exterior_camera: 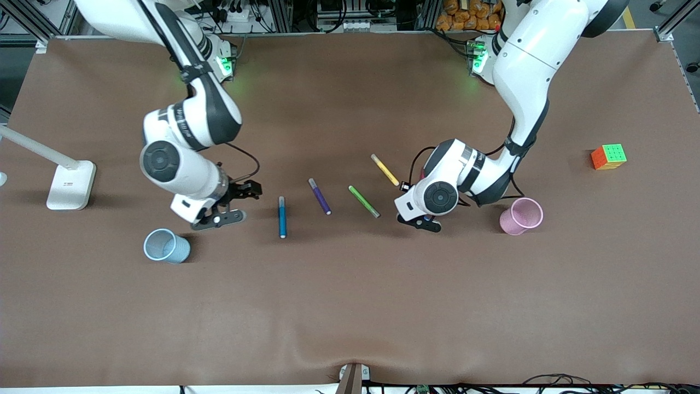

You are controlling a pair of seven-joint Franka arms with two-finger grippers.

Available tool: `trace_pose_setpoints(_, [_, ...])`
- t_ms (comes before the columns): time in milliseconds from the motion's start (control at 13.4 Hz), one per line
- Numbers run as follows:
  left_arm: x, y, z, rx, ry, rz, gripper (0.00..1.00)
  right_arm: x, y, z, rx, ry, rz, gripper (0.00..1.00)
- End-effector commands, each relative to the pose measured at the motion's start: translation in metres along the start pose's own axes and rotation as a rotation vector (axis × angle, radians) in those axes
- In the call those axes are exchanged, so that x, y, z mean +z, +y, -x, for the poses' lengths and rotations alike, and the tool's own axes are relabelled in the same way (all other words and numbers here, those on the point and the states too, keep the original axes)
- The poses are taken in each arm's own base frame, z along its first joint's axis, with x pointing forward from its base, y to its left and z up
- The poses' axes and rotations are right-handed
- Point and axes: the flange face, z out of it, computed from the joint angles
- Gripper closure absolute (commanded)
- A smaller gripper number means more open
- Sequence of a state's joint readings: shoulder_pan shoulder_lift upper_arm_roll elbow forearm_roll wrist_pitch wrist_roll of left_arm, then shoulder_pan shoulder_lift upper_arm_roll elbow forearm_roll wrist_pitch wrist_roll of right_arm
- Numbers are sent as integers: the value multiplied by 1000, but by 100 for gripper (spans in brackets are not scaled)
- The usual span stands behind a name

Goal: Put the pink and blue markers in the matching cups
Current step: 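Grasp the pink marker with the left gripper while the right gripper reaches the blue marker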

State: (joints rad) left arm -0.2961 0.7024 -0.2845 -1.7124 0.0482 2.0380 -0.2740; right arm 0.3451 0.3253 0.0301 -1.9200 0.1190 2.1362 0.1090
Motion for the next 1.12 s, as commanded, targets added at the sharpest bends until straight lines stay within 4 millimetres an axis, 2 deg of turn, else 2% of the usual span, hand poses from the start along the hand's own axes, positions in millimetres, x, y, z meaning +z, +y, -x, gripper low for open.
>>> trace_pose_setpoints(0, [3,-2,-7,24,24,-68,66,21,-13,17,48,-1,0,0])
trace_pose_setpoints(149, [6,-4,-7,25,20,-71,68,39,-25,15,75,1,5,0])
trace_pose_setpoints(224, [8,-3,-7,26,17,-72,76,49,-29,13,106,16,4,0])
trace_pose_setpoints(373, [7,-1,-8,31,25,-73,100,64,-32,7,115,43,3,0])
trace_pose_setpoints(596, [6,0,-8,36,32,-71,100,86,-31,-1,117,71,0,0])
trace_pose_setpoints(745, [-7,-6,-9,41,50,-70,100,103,-37,-2,107,68,4,0])
trace_pose_setpoints(820, [-22,-11,-7,42,67,-67,100,111,-39,-3,104,75,4,0])
trace_pose_setpoints(969, [-65,-24,-2,31,125,-63,100,119,-43,-1,105,66,7,0])
trace_pose_setpoints(1043, [-88,-37,3,8,148,-62,100,124,-47,1,106,60,10,0])
